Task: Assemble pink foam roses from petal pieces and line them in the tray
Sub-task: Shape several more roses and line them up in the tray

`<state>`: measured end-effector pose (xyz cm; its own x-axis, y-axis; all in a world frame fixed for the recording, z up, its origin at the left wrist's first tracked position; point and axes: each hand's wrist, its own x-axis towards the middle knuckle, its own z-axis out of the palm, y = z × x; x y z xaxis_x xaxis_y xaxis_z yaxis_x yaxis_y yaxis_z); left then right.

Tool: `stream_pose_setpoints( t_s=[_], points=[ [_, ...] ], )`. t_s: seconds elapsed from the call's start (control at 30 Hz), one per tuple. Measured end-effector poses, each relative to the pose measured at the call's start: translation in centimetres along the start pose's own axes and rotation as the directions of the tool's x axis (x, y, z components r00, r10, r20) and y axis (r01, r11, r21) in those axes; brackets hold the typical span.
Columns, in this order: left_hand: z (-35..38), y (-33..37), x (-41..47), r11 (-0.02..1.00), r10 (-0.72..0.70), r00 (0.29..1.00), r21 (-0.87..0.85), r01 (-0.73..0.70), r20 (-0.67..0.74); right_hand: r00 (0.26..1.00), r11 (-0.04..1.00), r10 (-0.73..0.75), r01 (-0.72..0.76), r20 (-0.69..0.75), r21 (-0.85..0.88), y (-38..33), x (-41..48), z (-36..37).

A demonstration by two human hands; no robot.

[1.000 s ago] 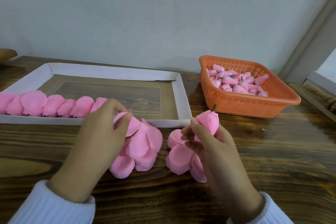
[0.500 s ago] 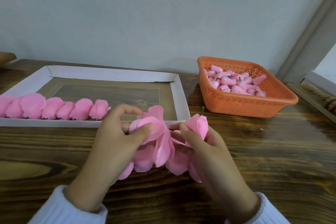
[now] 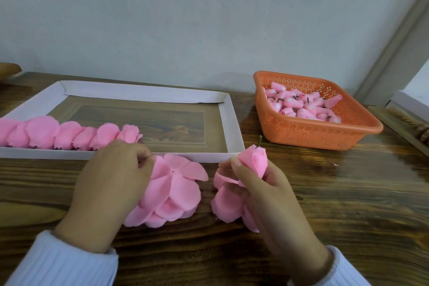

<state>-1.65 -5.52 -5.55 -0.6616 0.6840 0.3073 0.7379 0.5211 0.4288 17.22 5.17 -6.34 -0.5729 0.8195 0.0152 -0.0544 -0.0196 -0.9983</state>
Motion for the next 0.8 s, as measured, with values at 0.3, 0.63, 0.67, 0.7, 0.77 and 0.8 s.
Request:
stream_pose_setpoints(
  t_s=[0.3, 0.63, 0.67, 0.7, 0.77, 0.8],
  points=[
    [-0.3, 1.8, 0.0, 0.507, -0.364, 0.927, -0.817, 0.276, 0.087, 1.0, 0.999, -0.017, 0.017, 0.016, -0.04, -0.4, -0.1, 0.1],
    [0.7, 3.8, -1.2, -0.081, -0.067, 0.884, -0.885, 0.458, 0.464, 0.948, 0.959, -0.012, 0.101, 0.318, -0.265, -1.4, -1.2, 0.5],
    [0.6, 4.5, -1.5, -0.058, -0.018, 0.876, -0.875, 0.48, 0.482, 0.94, 0.946, 0.011, 0.101, 0.341, -0.308, -1.4, -1.3, 0.6],
    [0.6, 5.0, -1.8, -0.034, -0.003, 0.876, -0.875, 0.483, 0.483, 0.934, 0.935, 0.025, 0.104, 0.356, -0.338, -1.4, -1.4, 0.7],
    [1.0, 5.4, -2.1, 0.009, -0.081, 0.939, -0.942, 0.336, 0.334, 0.932, 0.925, 0.033, 0.108, 0.36, -0.364, -1.3, -1.3, 0.8],
    [1.0, 5.7, -2.2, 0.022, -0.11, 0.967, -0.972, 0.233, 0.229, 0.936, 0.924, 0.032, 0.107, 0.352, -0.368, -1.3, -1.3, 0.9]
  ],
)
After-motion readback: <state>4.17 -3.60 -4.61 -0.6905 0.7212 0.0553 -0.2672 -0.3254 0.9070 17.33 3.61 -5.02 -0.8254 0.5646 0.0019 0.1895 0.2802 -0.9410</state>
